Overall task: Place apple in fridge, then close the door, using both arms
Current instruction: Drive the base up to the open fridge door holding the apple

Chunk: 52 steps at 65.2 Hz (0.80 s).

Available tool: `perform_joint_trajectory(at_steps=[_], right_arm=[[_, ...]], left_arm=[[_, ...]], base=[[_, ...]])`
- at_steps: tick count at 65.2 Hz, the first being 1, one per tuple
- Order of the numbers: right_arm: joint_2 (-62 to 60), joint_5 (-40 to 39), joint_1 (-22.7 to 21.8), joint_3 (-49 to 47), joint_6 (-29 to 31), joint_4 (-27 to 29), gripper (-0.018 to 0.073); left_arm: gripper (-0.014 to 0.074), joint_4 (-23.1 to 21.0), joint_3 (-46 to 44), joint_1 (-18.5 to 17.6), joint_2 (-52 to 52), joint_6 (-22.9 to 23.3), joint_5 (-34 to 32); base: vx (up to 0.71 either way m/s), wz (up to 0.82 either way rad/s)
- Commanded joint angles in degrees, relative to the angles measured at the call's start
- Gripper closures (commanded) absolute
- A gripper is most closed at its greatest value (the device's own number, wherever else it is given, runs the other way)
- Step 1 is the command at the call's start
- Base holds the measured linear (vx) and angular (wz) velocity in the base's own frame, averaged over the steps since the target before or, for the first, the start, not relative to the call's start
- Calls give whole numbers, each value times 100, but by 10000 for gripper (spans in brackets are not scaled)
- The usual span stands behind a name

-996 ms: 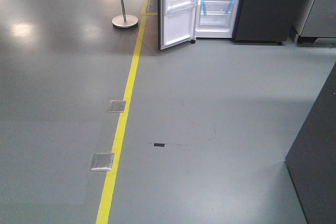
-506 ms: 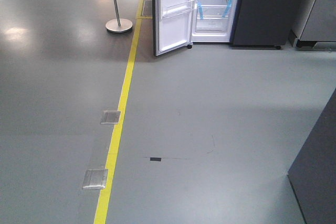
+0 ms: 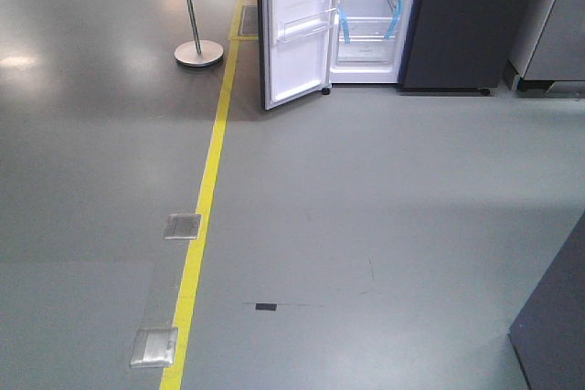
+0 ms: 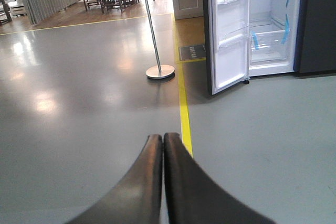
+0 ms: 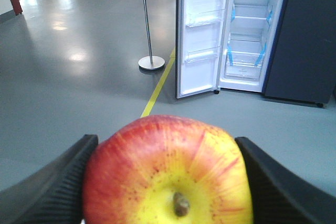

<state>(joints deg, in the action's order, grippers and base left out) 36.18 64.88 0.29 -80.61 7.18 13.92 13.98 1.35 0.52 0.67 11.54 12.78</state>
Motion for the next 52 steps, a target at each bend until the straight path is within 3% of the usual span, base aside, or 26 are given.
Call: perform_joint_trajectory(at_steps=[1, 52], right_arm=[[61, -475, -29, -109, 23, 17, 429], [61, -475, -29, -109, 23, 17, 429]], left_arm=[[603, 14, -98, -41, 87, 10, -396], [603, 14, -98, -41, 87, 10, -396]], base=[[22, -2], [26, -1]])
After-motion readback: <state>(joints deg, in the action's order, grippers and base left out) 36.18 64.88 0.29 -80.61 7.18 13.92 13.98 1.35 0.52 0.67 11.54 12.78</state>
